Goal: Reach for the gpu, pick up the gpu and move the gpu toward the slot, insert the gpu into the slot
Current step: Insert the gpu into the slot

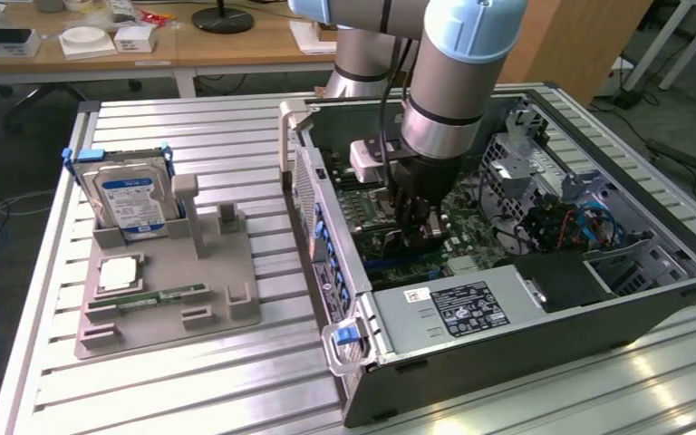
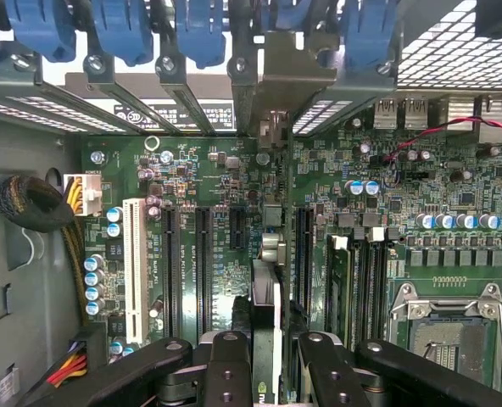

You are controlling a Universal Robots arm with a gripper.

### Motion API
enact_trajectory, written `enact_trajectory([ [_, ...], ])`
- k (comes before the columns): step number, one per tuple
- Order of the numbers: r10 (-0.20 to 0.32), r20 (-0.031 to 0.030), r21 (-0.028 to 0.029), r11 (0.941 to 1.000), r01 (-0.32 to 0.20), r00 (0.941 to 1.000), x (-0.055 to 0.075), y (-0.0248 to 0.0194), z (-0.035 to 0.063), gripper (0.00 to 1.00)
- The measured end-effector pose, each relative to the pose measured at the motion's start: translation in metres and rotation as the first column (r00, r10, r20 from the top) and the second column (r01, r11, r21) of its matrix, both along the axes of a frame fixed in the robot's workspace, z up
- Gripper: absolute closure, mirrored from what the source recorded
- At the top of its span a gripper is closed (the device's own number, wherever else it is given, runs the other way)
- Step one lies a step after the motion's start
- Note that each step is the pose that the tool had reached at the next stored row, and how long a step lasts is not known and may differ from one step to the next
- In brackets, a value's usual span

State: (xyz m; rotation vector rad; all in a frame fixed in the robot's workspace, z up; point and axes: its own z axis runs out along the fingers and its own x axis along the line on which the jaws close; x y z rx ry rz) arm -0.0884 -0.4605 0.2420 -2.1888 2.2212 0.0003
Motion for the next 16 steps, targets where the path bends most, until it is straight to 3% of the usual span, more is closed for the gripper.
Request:
enact_trajectory([
  [16, 0.000, 0.0001, 0.0003, 1.0000, 0.000, 1.0000, 0.0000, 0.0000, -0.0025, 0.74],
])
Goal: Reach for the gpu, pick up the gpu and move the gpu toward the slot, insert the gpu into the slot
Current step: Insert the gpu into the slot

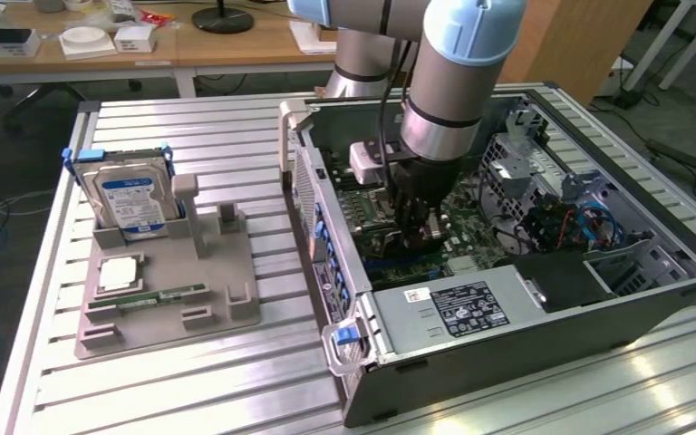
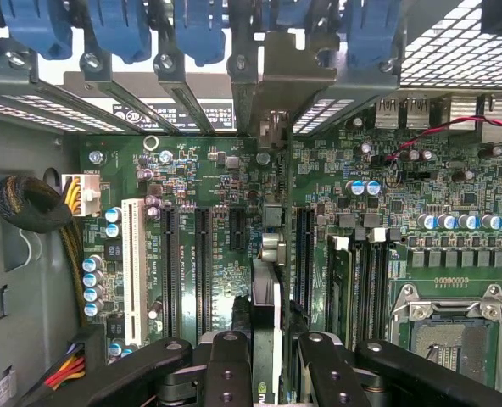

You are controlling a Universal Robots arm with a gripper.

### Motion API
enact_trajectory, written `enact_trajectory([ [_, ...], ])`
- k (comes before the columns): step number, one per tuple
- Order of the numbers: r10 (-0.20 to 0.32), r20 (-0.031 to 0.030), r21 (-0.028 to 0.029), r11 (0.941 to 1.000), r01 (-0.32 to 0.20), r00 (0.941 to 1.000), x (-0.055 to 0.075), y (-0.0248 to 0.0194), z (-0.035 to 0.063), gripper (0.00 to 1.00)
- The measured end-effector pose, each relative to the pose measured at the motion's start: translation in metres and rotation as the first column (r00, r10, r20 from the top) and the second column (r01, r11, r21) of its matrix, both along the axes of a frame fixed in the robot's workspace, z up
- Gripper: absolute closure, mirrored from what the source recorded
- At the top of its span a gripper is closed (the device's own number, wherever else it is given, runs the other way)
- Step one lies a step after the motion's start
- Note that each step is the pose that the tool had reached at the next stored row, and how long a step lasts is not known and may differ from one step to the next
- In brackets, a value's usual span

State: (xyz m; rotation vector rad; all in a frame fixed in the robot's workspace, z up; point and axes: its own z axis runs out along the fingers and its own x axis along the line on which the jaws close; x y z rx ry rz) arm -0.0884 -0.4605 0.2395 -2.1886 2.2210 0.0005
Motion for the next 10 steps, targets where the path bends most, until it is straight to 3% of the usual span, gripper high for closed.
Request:
enact_trajectory([
  [10, 0.000, -0.0001, -0.0003, 1.0000, 0.000, 1.0000, -0.0001, 0.0000, -0.0026, 0.74],
])
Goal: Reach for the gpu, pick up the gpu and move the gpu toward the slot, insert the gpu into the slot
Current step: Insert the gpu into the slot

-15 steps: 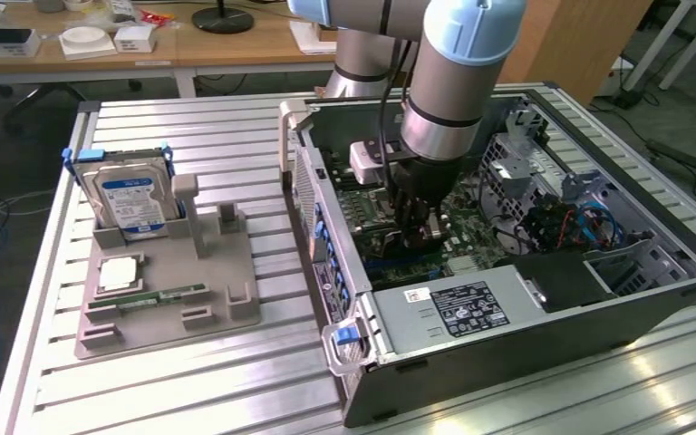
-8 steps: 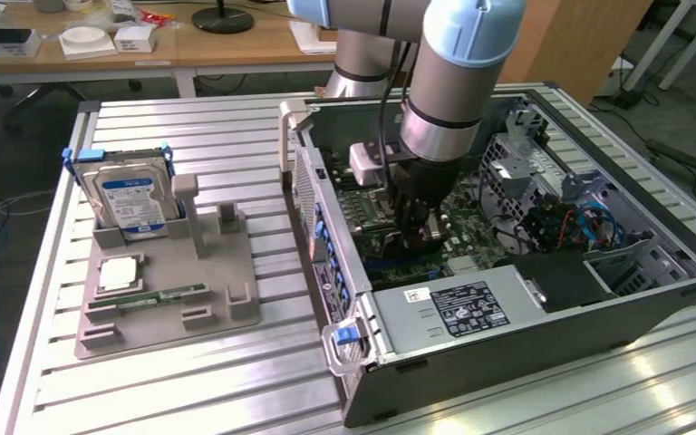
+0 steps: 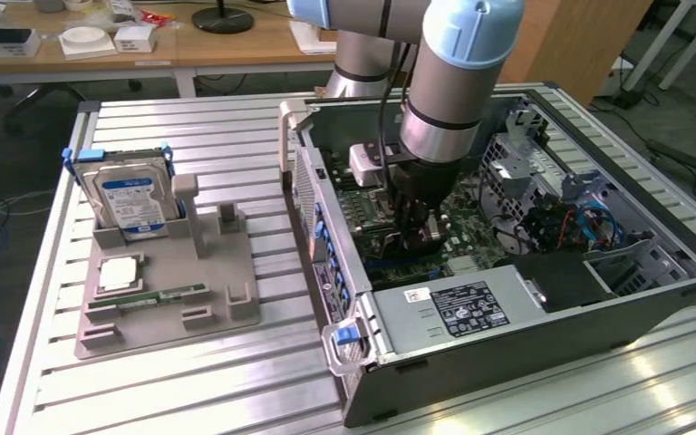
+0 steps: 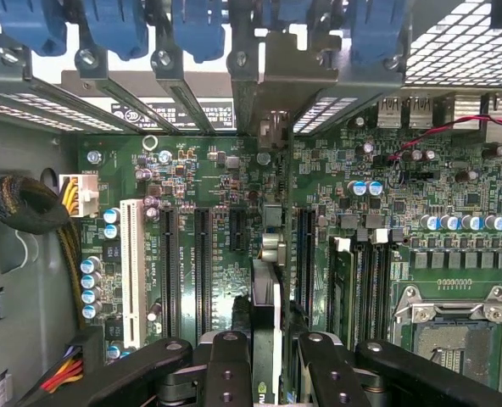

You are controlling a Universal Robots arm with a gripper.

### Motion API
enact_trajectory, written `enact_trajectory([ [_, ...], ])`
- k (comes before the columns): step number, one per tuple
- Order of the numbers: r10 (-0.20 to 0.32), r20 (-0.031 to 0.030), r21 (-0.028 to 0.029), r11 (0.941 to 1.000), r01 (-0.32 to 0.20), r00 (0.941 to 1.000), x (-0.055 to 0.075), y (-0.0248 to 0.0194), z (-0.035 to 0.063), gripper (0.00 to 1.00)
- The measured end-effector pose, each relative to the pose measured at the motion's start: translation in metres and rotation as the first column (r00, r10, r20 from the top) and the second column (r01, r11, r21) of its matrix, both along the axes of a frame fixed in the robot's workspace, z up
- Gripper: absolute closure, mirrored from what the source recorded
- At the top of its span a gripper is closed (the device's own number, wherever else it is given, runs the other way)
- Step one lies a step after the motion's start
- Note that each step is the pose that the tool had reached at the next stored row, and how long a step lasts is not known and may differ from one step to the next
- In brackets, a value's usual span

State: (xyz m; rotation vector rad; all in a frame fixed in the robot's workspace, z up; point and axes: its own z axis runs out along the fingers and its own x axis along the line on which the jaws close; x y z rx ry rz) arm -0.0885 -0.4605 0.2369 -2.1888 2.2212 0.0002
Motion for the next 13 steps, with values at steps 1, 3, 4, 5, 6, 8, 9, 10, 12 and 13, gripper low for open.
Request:
enact_trajectory([
  [1, 0.000, 0.0000, 0.0001, 1.0000, 0.000, 1.0000, 0.0000, 0.0000, 0.0000, 0.74],
  [3, 0.000, 0.0004, 0.0002, 1.0000, 0.000, 1.0000, -0.0007, 0.0001, -0.0001, 0.74],
  [4, 0.000, 0.0005, 0.0003, 1.0000, 0.000, 1.0000, -0.0013, 0.0001, -0.0002, 0.74],
  [5, 0.000, 0.0003, 0.0002, 1.0000, 0.000, 1.0000, -0.0018, 0.0001, -0.0002, 0.74],
  [6, 0.000, 0.0001, 0.0001, 1.0000, 0.000, 1.0000, -0.0020, 0.0000, -0.0002, 0.74],
  [8, 0.000, 0.0000, -0.0001, 1.0000, 0.000, 1.0000, -0.0023, 0.0000, -0.0003, 0.74],
  [9, 0.000, 0.0000, -0.0001, 1.0000, 0.000, 1.0000, -0.0024, 0.0000, -0.0003, 0.74],
  [10, 0.000, 0.0000, 0.0000, 1.0000, 0.000, 1.0000, -0.0023, 0.0000, -0.0003, 0.74],
  [12, 0.000, 0.0000, 0.0000, 1.0000, 0.000, 1.0000, -0.0023, 0.0000, -0.0003, 0.74],
  [13, 0.000, 0.0000, 0.0000, 1.0000, 0.000, 1.0000, -0.0023, 0.0000, -0.0003, 0.74],
])
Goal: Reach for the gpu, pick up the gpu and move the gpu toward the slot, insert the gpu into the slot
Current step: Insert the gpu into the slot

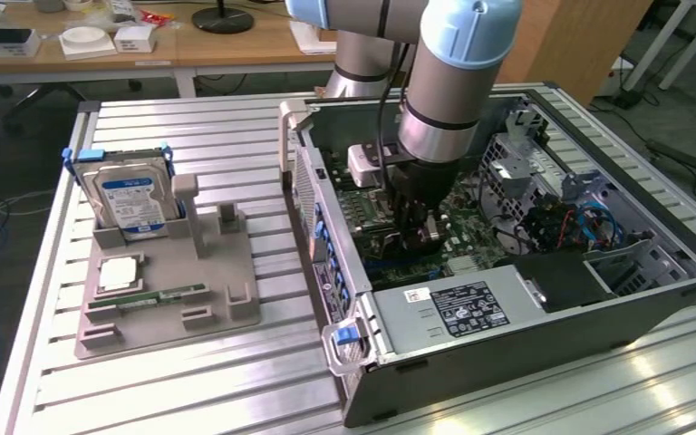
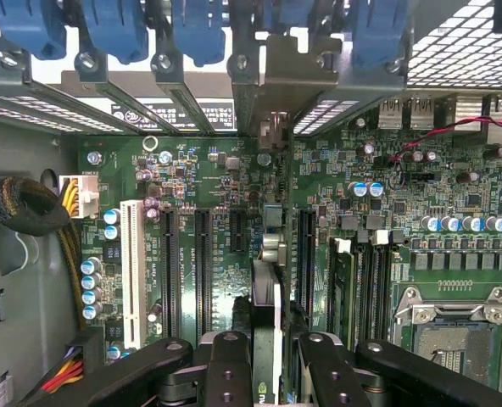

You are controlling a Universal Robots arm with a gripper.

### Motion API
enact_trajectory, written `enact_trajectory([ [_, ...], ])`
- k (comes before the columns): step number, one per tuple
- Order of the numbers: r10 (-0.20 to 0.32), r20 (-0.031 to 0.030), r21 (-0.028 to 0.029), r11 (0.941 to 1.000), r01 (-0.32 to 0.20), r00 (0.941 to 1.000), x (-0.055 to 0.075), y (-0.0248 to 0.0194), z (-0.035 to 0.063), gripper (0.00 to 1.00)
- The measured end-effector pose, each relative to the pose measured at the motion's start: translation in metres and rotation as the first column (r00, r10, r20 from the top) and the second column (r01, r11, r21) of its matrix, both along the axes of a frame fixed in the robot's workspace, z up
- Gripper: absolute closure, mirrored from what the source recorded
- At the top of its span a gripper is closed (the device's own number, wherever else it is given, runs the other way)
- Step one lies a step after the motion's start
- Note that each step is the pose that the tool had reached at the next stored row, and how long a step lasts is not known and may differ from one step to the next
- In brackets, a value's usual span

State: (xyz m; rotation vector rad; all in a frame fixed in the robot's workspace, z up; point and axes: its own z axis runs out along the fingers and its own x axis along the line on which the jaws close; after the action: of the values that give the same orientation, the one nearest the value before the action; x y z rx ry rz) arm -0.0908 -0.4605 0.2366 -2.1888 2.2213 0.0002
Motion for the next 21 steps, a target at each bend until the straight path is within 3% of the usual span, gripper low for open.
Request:
enact_trajectory([
  [21, 0.000, 0.0005, 0.0016, 1.0000, 0.000, 1.0000, -0.0016, 0.0000, -0.0075, 0.74],
])
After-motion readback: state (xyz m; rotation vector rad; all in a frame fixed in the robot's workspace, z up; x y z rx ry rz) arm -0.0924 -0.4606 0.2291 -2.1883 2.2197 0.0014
